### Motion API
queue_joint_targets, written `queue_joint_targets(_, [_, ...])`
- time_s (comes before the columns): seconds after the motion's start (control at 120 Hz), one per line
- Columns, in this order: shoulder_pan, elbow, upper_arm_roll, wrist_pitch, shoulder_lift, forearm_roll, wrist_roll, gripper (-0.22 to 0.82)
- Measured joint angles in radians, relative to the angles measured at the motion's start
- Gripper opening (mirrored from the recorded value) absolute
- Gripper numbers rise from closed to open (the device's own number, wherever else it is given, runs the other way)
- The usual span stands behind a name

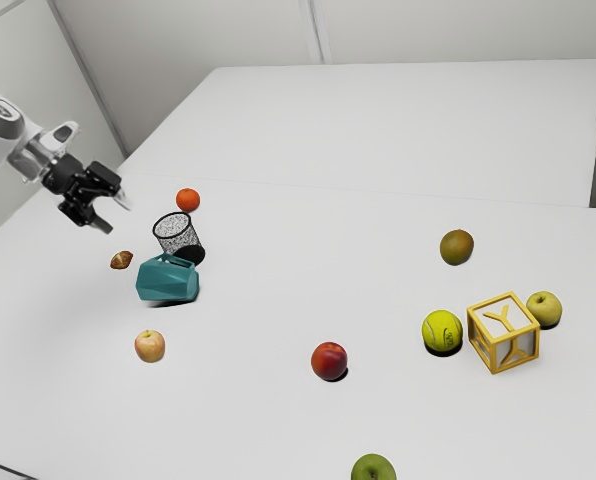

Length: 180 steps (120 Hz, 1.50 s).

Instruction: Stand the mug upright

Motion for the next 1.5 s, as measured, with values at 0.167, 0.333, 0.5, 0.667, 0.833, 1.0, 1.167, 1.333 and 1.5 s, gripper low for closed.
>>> queue_joint_targets(0.167, [0.019, -0.066, 0.001, 0.031, 0.036, -0.055, 0.087, 0.60])
queue_joint_targets(0.333, [0.032, -0.109, 0.002, 0.085, 0.061, -0.086, 0.154, 0.60])
queue_joint_targets(0.5, [0.033, -0.112, -0.001, 0.126, 0.116, -0.140, 0.206, 0.60])
queue_joint_targets(0.667, [0.027, -0.152, -0.014, 0.142, 0.128, -0.193, 0.245, 0.60])
queue_joint_targets(0.833, [0.022, -0.171, -0.016, 0.147, 0.142, -0.215, 0.274, 0.60])
queue_joint_targets(1.0, [0.028, -0.187, -0.016, 0.114, 0.142, -0.254, 0.297, 0.28])
queue_joint_targets(1.167, [0.028, -0.187, -0.015, 0.075, 0.133, -0.276, 0.315, -0.01])
queue_joint_targets(1.333, [0.021, -0.187, -0.015, 0.046, 0.121, -0.281, 0.335, -0.12])
queue_joint_targets(1.5, [0.003, -0.191, -0.014, 0.031, 0.086, -0.277, 0.348, -0.15])
